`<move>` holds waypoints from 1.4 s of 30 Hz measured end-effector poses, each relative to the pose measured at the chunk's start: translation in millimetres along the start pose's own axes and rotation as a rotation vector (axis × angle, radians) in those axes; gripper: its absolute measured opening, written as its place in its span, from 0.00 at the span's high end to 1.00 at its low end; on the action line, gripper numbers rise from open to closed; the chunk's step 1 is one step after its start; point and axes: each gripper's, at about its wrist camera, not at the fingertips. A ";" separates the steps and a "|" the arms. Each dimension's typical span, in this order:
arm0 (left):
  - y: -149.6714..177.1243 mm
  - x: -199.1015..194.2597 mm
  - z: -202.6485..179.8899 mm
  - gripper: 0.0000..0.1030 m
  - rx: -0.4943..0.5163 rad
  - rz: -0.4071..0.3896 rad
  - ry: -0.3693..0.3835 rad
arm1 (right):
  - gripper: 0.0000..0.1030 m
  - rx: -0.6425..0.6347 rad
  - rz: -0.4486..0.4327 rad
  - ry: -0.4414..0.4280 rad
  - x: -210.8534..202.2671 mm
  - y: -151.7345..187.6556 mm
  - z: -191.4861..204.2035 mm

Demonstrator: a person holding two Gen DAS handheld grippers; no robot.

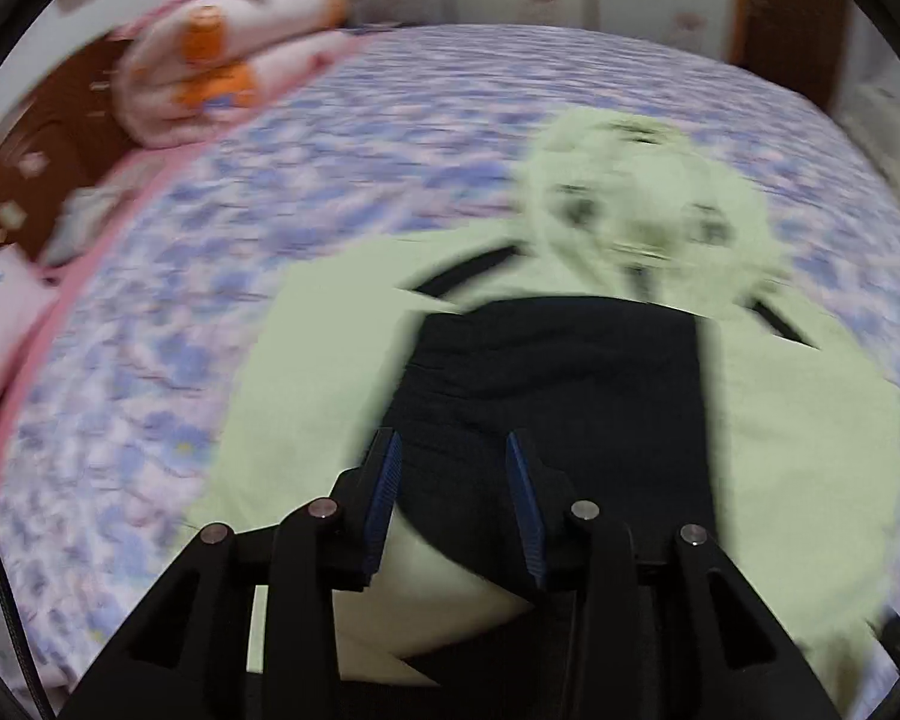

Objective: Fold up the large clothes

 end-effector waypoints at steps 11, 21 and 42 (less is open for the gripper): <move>39.3 48.0 -81.4 0.84 0.012 0.273 0.309 | 1.00 0.000 0.083 -0.130 75.2 -2.9 46.0; 33.6 67.6 -4.9 0.89 -0.008 0.215 -0.055 | 1.00 0.115 -0.072 -0.009 51.5 -23.7 -43.9; 0.8 62.0 -66.8 0.88 0.150 0.225 0.438 | 1.00 0.128 -0.071 -0.199 72.2 -27.7 22.6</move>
Point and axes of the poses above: each gripper's, at about its wrist camera, not at the fingertips, and x roughly the way its jaws point, z to its left, y to its underside, and after that the axes turned 5 degrees about x, right-handed
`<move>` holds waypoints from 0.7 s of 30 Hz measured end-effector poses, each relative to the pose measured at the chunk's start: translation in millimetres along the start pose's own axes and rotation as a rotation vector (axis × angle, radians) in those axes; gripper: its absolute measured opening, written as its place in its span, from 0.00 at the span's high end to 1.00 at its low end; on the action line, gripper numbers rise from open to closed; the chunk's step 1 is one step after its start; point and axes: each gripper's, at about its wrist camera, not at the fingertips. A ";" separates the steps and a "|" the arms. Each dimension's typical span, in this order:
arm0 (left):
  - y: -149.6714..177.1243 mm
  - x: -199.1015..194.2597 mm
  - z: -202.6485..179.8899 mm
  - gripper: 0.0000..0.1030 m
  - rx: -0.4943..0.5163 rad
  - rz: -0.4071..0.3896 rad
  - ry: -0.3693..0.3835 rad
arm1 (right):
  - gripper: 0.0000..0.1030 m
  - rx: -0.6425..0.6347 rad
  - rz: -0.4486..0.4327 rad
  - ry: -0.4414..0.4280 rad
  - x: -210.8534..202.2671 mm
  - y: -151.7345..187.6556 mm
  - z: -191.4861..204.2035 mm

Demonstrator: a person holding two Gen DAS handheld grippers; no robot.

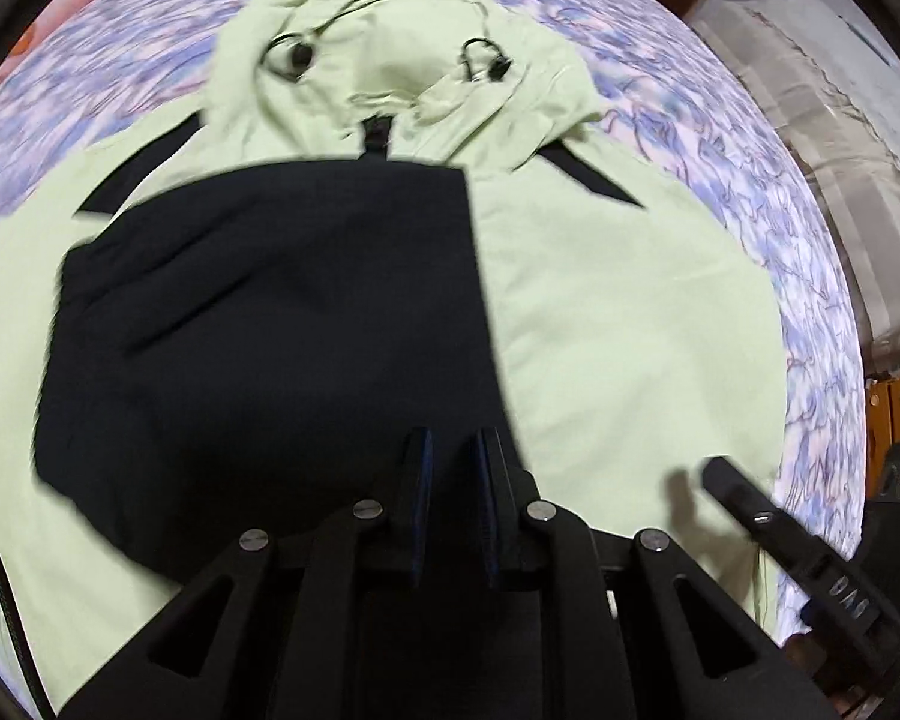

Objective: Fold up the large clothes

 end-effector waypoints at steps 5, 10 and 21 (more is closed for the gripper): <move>-33.9 16.2 18.7 0.88 -0.011 -0.014 -0.005 | 1.00 0.002 -0.011 0.013 43.9 -12.4 17.0; -61.2 19.8 61.3 0.88 -0.094 -0.079 -0.149 | 1.00 -0.003 -0.072 0.117 59.0 -39.8 8.1; -68.6 12.1 120.1 0.90 -0.147 -0.097 -0.220 | 1.00 0.067 -0.203 0.306 9.3 -109.3 -50.0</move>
Point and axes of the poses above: each gripper's, at about its wrist camera, not at the fingertips, and x roughly the way its jaws point, z to its left, y to its underside, and after that the axes turned 5 degrees about x, right-handed
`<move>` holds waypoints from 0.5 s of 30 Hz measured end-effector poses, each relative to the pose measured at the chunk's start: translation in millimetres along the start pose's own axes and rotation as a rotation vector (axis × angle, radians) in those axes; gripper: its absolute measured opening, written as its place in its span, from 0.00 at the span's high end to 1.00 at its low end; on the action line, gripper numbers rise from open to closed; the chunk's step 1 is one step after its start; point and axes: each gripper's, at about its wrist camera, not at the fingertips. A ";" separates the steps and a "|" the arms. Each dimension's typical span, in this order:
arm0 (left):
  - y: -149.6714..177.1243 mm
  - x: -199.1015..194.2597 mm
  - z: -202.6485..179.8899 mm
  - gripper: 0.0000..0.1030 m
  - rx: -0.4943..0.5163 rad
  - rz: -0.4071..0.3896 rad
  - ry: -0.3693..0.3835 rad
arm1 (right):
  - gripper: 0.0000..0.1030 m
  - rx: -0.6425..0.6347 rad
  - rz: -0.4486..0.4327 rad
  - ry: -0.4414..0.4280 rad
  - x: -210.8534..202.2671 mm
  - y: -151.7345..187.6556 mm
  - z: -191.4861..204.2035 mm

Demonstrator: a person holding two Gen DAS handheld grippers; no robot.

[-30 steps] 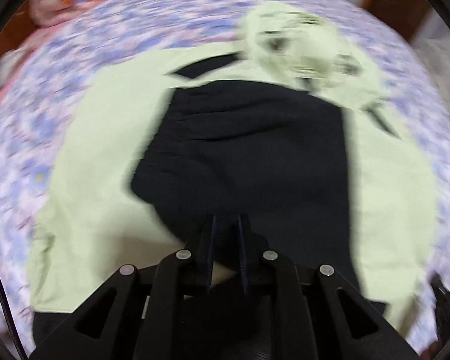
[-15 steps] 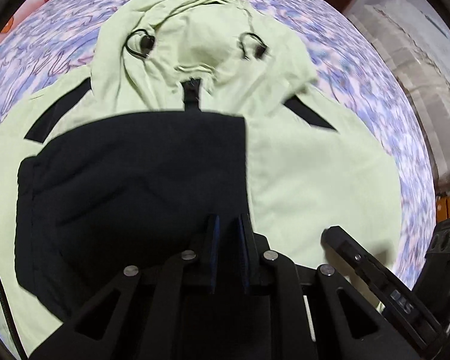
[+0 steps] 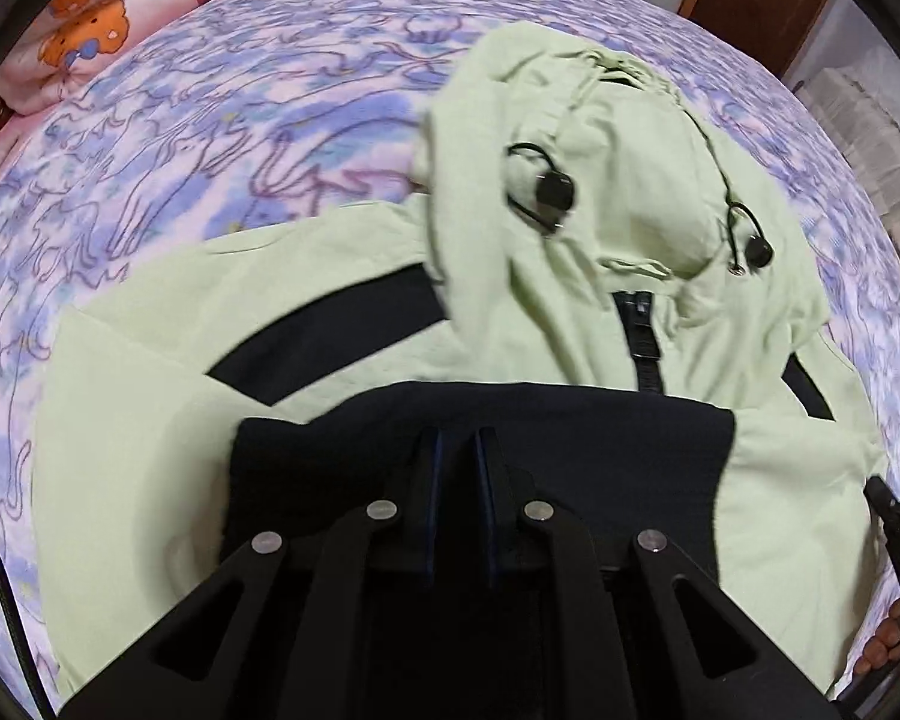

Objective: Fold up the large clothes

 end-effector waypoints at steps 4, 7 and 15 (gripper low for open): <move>0.2 -1.3 15.2 0.90 -0.017 -0.002 -0.011 | 1.00 0.056 -0.004 0.035 -5.7 -3.1 -25.2; -0.2 -7.2 33.4 0.90 -0.044 0.018 0.024 | 1.00 0.112 0.009 0.034 -8.8 -1.9 -33.7; -66.5 -42.9 31.0 0.84 0.195 0.045 -0.044 | 0.99 0.052 0.109 -0.024 -18.0 -31.4 11.7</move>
Point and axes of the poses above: each gripper's, at about its wrist camera, not at the fingertips, and x roughly the way its jaws point, z to its left, y to its underside, and after that the axes turned 5 degrees about x, right-handed
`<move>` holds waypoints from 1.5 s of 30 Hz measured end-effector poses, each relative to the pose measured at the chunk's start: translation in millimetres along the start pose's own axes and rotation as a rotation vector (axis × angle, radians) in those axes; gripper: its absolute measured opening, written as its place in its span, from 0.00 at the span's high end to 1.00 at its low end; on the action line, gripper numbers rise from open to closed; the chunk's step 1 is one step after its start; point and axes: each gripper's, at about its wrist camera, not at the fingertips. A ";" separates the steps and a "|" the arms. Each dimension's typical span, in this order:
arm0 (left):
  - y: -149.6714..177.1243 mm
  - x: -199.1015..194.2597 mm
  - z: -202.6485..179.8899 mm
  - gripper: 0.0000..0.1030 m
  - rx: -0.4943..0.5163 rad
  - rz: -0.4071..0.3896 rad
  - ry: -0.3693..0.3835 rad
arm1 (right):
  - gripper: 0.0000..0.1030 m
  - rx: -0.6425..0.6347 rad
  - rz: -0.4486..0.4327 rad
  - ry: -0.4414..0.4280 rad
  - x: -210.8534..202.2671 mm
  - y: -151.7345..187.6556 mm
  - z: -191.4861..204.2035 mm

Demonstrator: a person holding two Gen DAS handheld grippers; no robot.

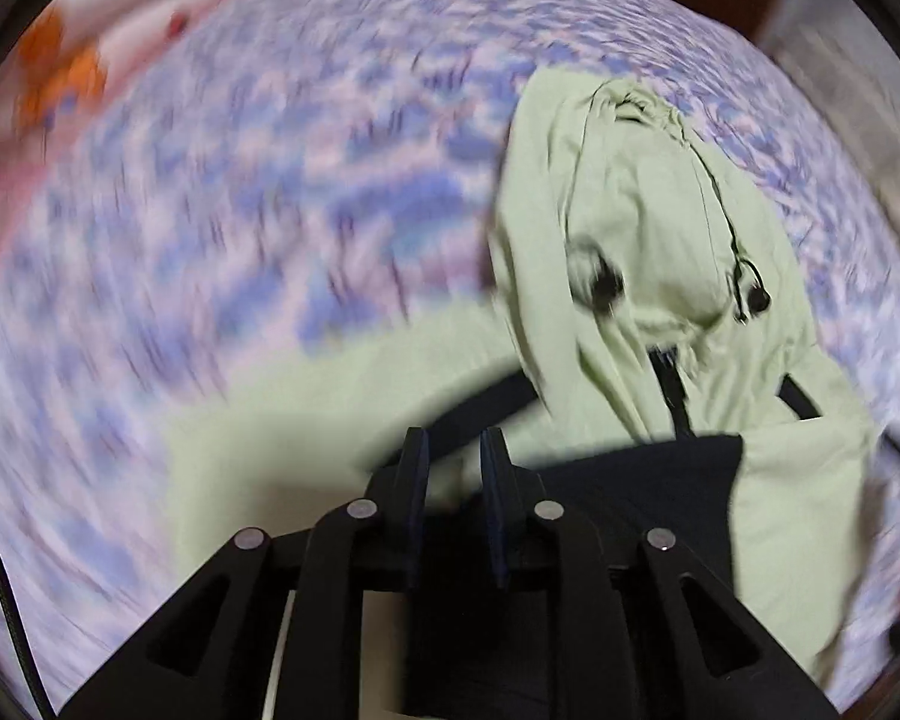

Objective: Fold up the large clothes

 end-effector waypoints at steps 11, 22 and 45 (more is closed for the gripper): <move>-133.0 10.3 19.5 0.62 0.336 0.059 -0.021 | 0.83 -0.044 0.131 -0.263 14.2 -106.9 123.6; -209.4 77.9 11.2 0.48 0.188 0.008 0.186 | 0.66 -0.152 0.154 -0.230 106.9 -139.4 196.3; -207.0 139.1 -36.3 0.92 0.082 -0.183 0.410 | 0.85 -0.376 0.227 -0.371 198.3 -113.5 205.0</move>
Point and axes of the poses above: each gripper's, at about its wrist camera, not at the fingertips, and x roughly the way its jaws point, z to its left, y to its underside, and after that the axes turned 5 degrees about x, right-handed
